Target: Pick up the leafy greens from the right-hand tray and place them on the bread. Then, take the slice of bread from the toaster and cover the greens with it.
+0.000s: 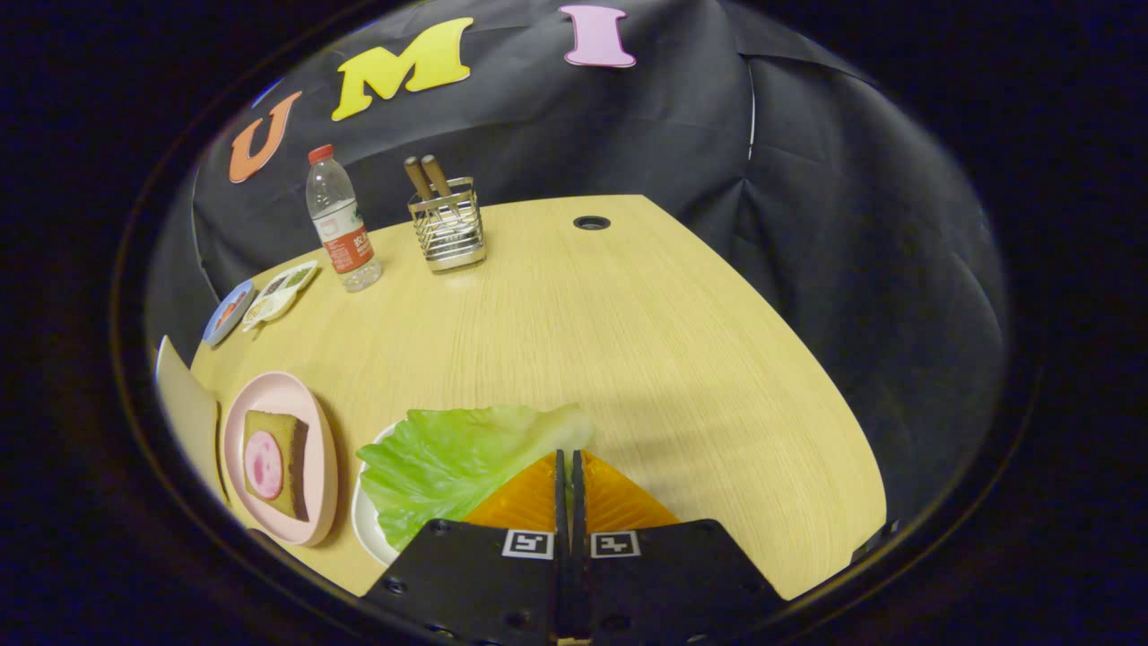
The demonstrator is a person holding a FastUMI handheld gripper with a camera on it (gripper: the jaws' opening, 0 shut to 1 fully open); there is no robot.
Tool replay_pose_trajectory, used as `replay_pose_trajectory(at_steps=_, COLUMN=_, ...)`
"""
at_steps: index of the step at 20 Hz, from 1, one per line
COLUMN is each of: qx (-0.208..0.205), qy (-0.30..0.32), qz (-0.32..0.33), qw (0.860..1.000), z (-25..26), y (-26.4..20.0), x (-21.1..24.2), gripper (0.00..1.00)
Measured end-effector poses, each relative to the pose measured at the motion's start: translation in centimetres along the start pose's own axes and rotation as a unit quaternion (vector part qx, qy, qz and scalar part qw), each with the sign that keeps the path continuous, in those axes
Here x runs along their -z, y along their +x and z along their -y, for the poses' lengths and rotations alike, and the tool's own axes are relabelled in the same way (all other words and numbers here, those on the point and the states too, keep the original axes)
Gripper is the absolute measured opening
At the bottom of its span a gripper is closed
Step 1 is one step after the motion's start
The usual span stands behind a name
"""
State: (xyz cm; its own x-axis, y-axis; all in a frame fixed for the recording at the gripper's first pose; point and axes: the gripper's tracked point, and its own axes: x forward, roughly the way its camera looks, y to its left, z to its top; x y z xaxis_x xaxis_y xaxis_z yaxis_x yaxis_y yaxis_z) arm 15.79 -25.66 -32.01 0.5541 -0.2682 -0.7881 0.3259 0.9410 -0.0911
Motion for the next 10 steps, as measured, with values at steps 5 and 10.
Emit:
replay_pose_trajectory(at_steps=5, qx=-0.002, qy=0.001, qz=0.018, qw=1.000, z=0.1, y=-1.5, x=-0.7, gripper=0.00)
replay_pose_trajectory(at_steps=10, qx=-0.012, qy=-0.001, qz=0.039, qw=0.999, z=-0.8, y=-4.0, x=-1.5, gripper=0.00)
